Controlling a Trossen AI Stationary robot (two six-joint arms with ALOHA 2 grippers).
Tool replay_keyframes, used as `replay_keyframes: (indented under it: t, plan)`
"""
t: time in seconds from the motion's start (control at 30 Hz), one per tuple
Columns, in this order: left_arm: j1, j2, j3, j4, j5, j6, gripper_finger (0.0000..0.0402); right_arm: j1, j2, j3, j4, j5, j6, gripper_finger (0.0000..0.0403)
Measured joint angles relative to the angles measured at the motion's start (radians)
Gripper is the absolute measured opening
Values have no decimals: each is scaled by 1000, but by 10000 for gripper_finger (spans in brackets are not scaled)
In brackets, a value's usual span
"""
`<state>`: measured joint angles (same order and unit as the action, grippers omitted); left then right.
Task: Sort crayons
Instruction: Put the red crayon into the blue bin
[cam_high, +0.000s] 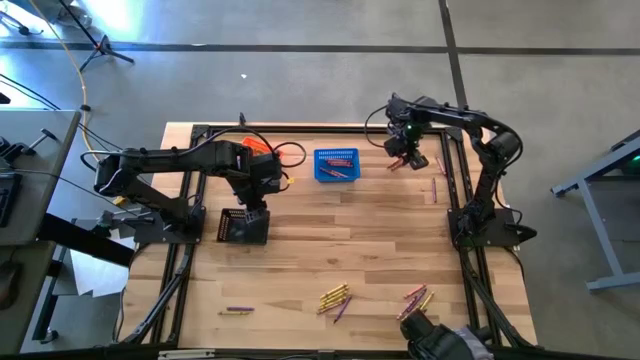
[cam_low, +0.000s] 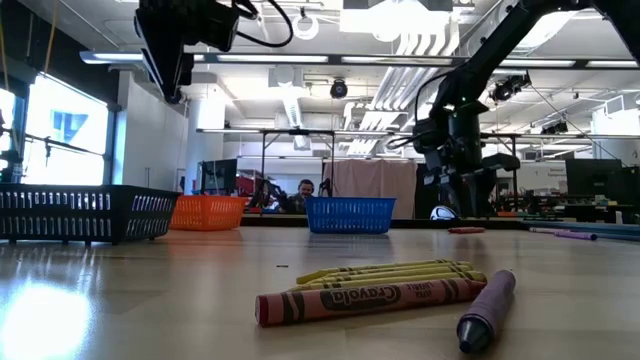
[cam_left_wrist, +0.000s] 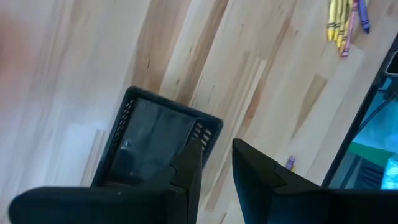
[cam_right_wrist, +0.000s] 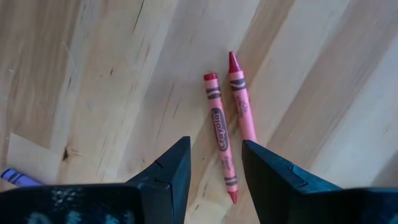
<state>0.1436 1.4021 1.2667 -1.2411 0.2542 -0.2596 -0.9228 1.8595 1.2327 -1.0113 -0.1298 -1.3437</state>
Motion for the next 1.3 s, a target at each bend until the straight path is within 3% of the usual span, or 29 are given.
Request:
replay_keyframes:
  t: [0.67,1.3]
  plan:
    - [0,0,0,-20,-1,0,74,0,66,-3,56,17,36,124]
    - [0,0,0,-33,-52,1,74,0,66,-5,66,16,190,39]
